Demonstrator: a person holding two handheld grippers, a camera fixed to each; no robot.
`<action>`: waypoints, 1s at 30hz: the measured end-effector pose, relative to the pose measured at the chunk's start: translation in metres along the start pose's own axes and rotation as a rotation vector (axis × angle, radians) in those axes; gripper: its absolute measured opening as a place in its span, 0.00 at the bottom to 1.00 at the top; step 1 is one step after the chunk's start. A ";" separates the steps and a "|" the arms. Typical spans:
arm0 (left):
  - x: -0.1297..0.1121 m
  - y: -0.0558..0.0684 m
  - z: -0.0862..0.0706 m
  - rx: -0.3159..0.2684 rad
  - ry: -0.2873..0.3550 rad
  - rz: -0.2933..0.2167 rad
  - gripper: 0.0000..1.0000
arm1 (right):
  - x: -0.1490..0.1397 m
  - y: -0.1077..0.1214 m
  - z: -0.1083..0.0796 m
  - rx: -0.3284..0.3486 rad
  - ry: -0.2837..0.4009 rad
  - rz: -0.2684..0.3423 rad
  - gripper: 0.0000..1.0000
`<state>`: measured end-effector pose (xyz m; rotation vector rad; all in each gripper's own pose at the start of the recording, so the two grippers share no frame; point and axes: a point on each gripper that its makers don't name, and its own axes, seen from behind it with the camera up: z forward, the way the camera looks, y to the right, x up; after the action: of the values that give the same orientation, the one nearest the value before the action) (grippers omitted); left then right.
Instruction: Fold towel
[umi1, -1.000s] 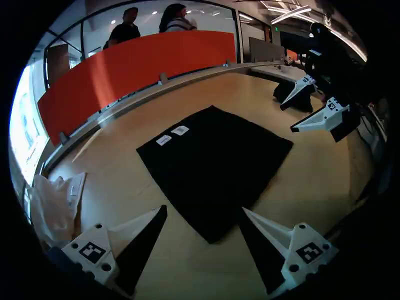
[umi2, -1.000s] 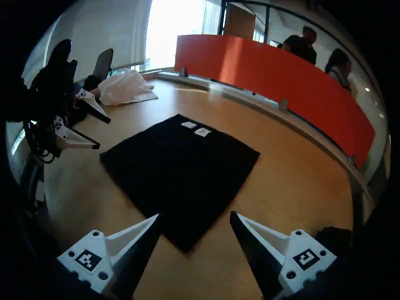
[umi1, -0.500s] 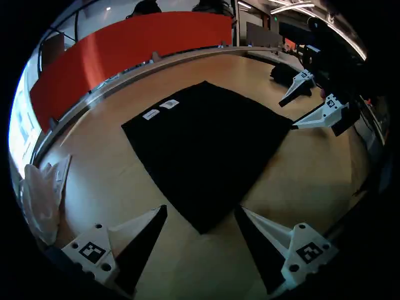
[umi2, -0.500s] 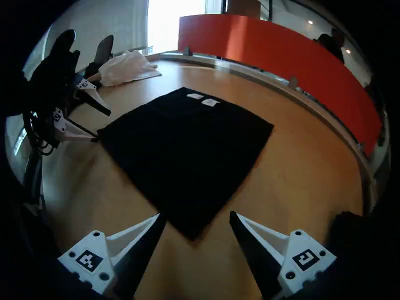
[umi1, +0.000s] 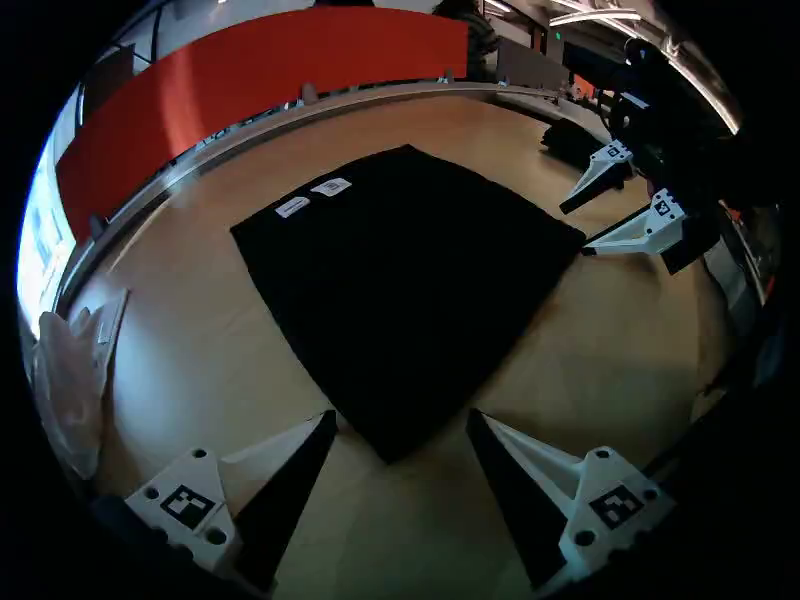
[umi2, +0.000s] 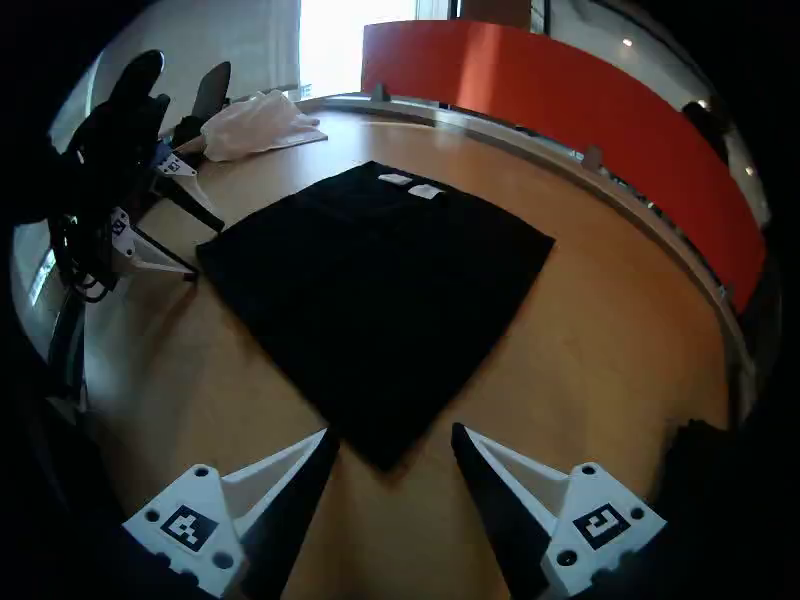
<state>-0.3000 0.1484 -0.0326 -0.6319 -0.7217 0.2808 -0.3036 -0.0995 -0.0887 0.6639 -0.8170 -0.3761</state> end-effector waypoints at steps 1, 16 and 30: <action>0.000 0.000 0.000 -0.001 -0.003 -0.006 0.95 | -0.001 0.000 0.000 0.003 -0.003 0.000 0.82; -0.002 -0.002 -0.002 0.009 -0.025 -0.019 0.74 | -0.003 -0.009 0.001 0.046 -0.007 0.015 0.49; 0.000 -0.003 0.001 0.022 -0.035 -0.036 0.19 | -0.001 -0.010 0.001 0.038 -0.008 0.003 0.14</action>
<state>-0.2999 0.1466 -0.0303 -0.5938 -0.7617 0.2673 -0.3055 -0.1065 -0.0953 0.6968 -0.8348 -0.3611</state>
